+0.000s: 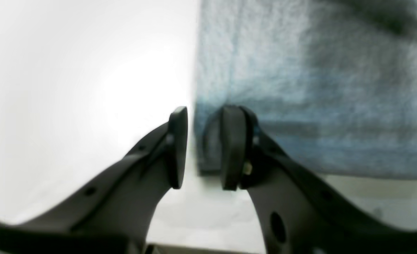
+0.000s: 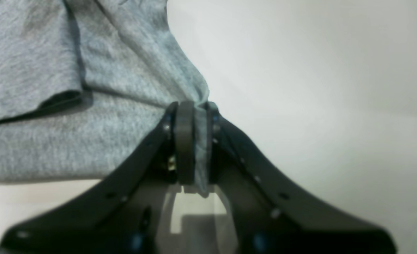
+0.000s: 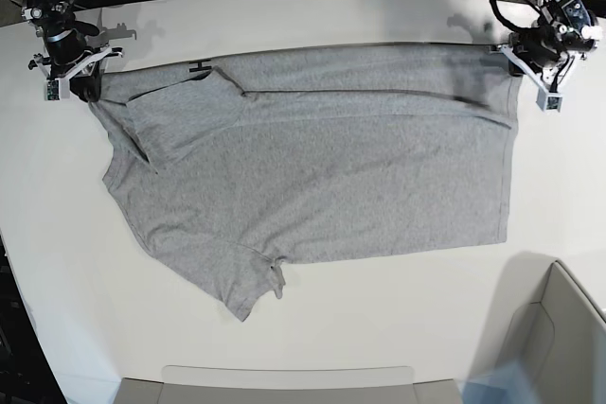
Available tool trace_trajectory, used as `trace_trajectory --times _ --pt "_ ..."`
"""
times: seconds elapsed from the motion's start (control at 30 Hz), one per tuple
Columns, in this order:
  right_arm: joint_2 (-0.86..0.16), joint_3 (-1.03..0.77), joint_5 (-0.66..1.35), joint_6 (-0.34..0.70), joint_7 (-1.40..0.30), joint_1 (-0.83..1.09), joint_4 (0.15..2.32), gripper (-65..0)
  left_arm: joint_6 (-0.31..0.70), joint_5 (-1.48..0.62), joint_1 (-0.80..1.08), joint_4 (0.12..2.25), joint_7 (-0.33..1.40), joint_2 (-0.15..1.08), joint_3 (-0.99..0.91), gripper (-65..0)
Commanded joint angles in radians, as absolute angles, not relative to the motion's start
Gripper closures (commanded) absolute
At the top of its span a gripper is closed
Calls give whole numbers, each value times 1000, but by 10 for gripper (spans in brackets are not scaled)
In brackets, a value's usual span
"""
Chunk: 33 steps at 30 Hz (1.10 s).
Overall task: Fold the T-shirt properly
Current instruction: 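Open both grippers and release the shirt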
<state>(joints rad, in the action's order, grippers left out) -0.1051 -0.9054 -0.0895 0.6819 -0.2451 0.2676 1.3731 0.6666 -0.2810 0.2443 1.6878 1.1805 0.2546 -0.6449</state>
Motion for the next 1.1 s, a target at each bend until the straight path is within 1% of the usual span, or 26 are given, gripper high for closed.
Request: trace_trajectory --times 0.0,0.07,0.1,0.13,0.2,0.3,0.53,0.7,0.87,1.07 --pt "-110 -909 -183 698 -351 278 1369 -130 664 -288 237 1733 1162 274 -648 -203" --pt "-108 -909 -182 698 -352 278 1397 -208 664 -288 239 1761 1162 274 -648 -224" --pt "-101 -909 -180 698 -352 280 1412 -242 668 -288 239 1764 1162 274 -650 -221" --pt "-90 -909 -179 698 -352 278 1425 -266 673 -289 236 1768 1161 275 -650 -214" --pt "-82 -909 -176 698 -349 277 1458 -291 673 -289 231 1788 1153 272 -657 -209" --pt "-58 -911 -176 698 -349 254 1500 -291 665 -289 229 1850 1150 269 -657 -208" --pt "-10 -998 -180 698 -348 185 1578 -291 664 -289 228 1942 1148 237 -659 -208" --pt "-12 -1021 -176 698 -348 176 1600 -291 664 -289 228 1969 1148 237 -665 -207" --pt "-10 -1078 -177 698 -348 136 1610 -291 665 -289 189 1971 1147 217 -748 -166" --pt "-10 -1078 -177 698 -348 134 1629 -291 670 -289 180 1971 1148 216 -771 -166"
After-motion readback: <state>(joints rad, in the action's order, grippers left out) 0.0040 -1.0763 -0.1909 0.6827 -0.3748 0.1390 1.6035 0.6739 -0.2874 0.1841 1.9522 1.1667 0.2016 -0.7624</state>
